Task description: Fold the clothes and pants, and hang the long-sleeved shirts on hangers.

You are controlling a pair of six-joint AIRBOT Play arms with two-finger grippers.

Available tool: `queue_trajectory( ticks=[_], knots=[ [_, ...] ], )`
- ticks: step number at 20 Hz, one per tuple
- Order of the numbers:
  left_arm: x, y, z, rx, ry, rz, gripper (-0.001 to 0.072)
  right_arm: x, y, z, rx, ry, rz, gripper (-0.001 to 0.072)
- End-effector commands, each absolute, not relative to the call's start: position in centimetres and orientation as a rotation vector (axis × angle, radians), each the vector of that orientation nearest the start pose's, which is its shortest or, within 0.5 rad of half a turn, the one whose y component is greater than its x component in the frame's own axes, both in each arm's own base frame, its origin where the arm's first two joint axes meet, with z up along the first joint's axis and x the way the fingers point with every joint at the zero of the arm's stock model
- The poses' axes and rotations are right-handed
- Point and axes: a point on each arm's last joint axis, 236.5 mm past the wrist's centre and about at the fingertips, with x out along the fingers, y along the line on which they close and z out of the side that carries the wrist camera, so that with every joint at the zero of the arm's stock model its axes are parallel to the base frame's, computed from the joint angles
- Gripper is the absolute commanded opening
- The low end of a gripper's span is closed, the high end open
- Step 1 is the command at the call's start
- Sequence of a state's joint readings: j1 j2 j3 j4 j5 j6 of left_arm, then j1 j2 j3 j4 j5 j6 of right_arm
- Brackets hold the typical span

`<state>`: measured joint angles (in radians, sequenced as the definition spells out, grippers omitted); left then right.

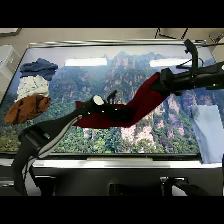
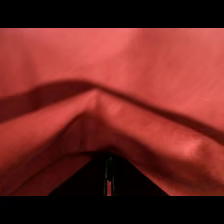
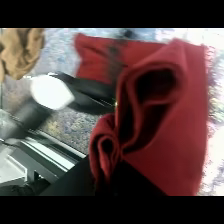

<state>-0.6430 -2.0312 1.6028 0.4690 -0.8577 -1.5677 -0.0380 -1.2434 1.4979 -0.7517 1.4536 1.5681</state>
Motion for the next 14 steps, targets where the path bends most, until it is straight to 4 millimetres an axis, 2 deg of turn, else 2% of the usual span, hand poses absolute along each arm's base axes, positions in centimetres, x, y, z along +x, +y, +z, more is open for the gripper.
queue_trajectory(
  ticks=[1,2,4,5,6,8,9,11,12,14],
  knots=[
    [36.2,-52.9,-7.3,-1.014,1.415,-0.661,0.0024,37.1,17.3,20.3,0.575,1.072,0.621,0.0036],
    [36.7,-53.2,-7.1,-1.031,1.388,-0.648,0.0024,37.5,17.1,19.8,0.584,1.08,0.604,0.0036],
    [37.5,-52.2,-7.0,-0.991,1.369,-0.678,0.0022,38.3,17.4,18.7,0.613,1.111,0.603,0.0036],
    [38.1,-50.6,-7.0,-0.932,1.379,-0.697,0.0021,38.7,18.0,18.5,0.651,1.12,0.628,0.0036],
    [39.1,-48.0,-7.1,-0.835,1.377,-0.701,0.002,39.3,18.7,18.5,0.683,1.11,0.663,0.0036],
    [42.5,-40.7,-6.4,-0.652,1.353,-0.623,0.0021,40.2,20.2,18.6,0.768,1.114,0.735,0.0036],
    [44.8,-35.8,-5.2,-0.567,1.316,-0.561,0.0021,40.5,21.2,18.1,0.788,1.126,0.768,0.0036],
    [48.7,-26.2,-0.6,-0.477,1.204,-0.444,0.0021,41.4,23.7,16.1,0.802,1.154,0.779,0.0036],
    [50.1,-21.6,2.5,-0.472,1.138,-0.388,0.0021,42.0,25.4,14.7,0.809,1.167,0.776,0.0036],
    [51.2,-14.2,9.0,-0.489,0.996,-0.301,0.0022,42.7,29.2,11.9,0.84,1.199,0.781,0.0036]
  ],
)
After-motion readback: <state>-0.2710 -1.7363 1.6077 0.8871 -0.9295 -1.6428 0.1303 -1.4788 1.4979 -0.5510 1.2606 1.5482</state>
